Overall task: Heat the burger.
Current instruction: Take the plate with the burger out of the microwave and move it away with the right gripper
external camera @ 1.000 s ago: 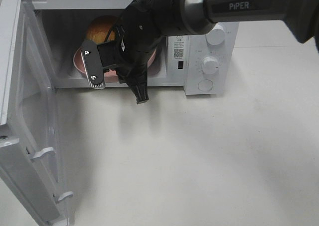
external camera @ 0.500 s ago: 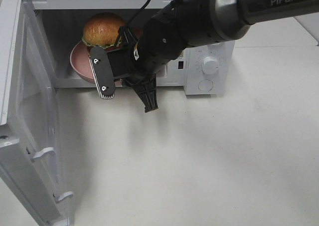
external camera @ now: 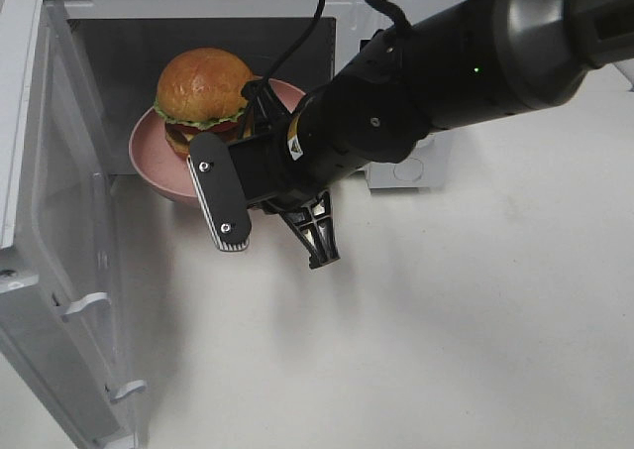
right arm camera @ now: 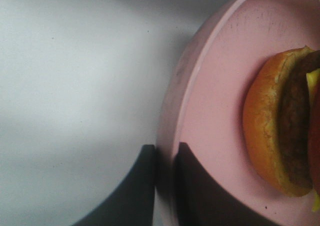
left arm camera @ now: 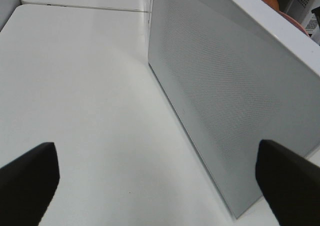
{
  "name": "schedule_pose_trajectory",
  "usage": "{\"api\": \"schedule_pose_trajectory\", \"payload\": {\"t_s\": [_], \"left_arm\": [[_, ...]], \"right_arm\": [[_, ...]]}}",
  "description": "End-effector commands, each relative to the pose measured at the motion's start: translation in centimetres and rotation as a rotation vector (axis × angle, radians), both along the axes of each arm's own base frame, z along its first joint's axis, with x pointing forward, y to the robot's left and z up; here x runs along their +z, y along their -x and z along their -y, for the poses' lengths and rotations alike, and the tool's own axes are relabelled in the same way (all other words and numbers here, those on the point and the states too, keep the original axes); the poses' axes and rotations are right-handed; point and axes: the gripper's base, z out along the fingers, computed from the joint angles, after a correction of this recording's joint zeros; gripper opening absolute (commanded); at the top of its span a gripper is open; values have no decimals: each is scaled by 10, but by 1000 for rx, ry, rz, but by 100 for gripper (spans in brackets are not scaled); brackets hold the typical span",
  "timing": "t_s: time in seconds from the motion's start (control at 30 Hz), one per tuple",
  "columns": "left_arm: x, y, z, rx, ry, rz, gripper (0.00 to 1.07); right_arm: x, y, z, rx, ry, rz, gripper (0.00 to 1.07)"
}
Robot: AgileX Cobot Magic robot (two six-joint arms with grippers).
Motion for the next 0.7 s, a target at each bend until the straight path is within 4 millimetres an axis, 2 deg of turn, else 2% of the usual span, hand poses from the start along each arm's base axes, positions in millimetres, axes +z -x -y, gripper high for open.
{"api": "schedule_pose_trajectory", "payload": {"t_s": [0.03, 0.1, 0.23, 0.7], "left_arm": [[0, 3, 0, 2, 4, 20, 100], [0, 3, 0, 2, 4, 20, 100], [0, 3, 0, 2, 4, 20, 100], [0, 3, 0, 2, 4, 20, 100]], "right_arm": [[24, 4, -3, 44, -85, 99, 0], [32, 14, 4, 47, -95, 103, 0], [37, 21, 11, 36, -103, 99, 0], [39, 63, 52, 34, -77, 70, 0]]}}
